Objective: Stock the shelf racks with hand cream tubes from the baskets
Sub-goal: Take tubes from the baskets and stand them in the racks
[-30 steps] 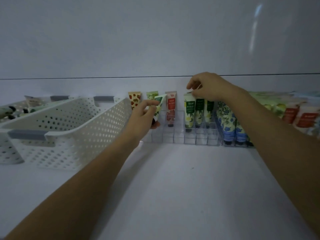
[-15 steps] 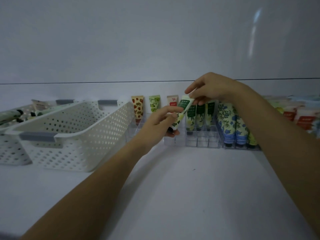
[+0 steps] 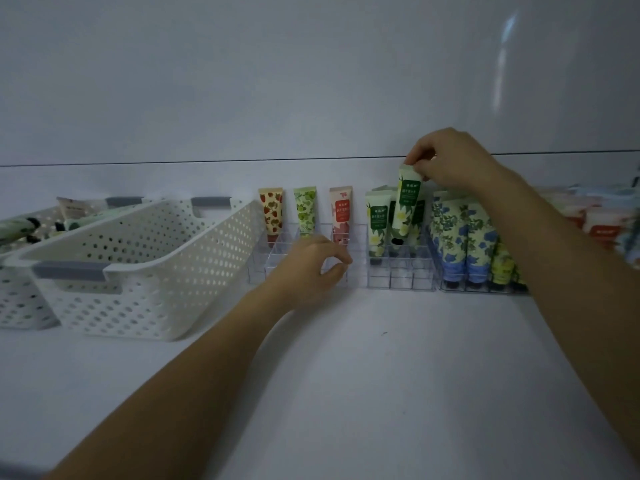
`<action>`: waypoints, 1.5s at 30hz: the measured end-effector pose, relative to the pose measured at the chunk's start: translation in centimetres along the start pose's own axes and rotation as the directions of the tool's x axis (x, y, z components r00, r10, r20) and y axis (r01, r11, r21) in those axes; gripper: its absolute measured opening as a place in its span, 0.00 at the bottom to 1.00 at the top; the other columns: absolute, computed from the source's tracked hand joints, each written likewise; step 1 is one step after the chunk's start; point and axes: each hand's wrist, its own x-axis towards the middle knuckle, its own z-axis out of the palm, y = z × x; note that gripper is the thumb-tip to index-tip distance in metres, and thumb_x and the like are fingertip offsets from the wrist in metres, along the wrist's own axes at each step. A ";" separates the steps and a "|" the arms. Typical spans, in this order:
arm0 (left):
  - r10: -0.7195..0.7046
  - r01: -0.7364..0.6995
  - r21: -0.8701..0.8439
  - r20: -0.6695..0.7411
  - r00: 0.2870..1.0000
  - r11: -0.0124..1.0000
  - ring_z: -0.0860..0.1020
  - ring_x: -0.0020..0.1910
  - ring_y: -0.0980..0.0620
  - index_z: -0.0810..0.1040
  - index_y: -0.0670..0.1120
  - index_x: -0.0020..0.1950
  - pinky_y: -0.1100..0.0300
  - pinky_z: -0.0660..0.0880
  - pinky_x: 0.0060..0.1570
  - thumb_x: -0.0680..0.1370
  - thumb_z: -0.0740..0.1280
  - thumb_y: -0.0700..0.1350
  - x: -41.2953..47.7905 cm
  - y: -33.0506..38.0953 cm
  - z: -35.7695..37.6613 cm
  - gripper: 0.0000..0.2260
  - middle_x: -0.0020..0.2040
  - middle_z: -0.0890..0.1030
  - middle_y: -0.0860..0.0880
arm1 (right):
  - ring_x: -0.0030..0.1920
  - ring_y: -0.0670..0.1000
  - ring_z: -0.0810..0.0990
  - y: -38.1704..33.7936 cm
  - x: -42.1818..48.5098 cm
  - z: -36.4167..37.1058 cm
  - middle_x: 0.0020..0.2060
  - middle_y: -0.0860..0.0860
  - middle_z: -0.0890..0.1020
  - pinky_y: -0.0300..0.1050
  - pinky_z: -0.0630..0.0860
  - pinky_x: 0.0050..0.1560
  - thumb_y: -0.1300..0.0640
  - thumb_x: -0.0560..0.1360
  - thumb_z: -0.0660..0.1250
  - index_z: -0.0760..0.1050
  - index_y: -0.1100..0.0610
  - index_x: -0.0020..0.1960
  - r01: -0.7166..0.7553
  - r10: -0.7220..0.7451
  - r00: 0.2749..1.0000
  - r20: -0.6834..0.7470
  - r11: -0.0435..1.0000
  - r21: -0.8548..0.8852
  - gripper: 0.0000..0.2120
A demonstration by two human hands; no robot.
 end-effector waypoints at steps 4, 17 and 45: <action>0.010 -0.010 0.042 0.010 1.000 0.999 0.71 0.60 0.51 0.77 0.46 0.60 0.66 0.61 0.53 0.79 0.60 0.45 0.0 0.0 0.1 0.12 0.59 0.76 0.47 | 0.47 0.50 0.76 0.0 0.0 0.3 0.51 0.55 0.81 0.41 0.69 0.48 0.66 0.75 0.62 0.79 0.57 0.52 0.022 -0.020 0.996 0.084 0.999 -0.027 0.10; 0.004 0.000 0.052 -0.071 0.997 0.999 0.72 0.59 0.51 0.77 0.46 0.60 0.64 0.66 0.53 0.80 0.59 0.45 0.3 0.4 -0.5 0.12 0.59 0.76 0.48 | 0.48 0.48 0.73 -0.1 0.2 0.5 0.53 0.54 0.79 0.40 0.67 0.48 0.63 0.75 0.64 0.79 0.56 0.53 0.097 -0.088 0.985 0.149 0.994 -0.055 0.09; -0.337 0.298 0.413 0.023 0.941 0.860 0.73 0.48 0.52 0.77 0.47 0.58 0.61 0.67 0.50 0.78 0.62 0.43 -6.6 -22.1 -27.0 0.10 0.57 0.78 0.47 | 0.48 0.44 0.77 -25.3 2.6 11.0 0.47 0.45 0.79 0.35 0.72 0.48 0.54 0.77 0.63 0.79 0.51 0.54 0.506 -0.467 0.823 0.323 0.862 -0.043 0.08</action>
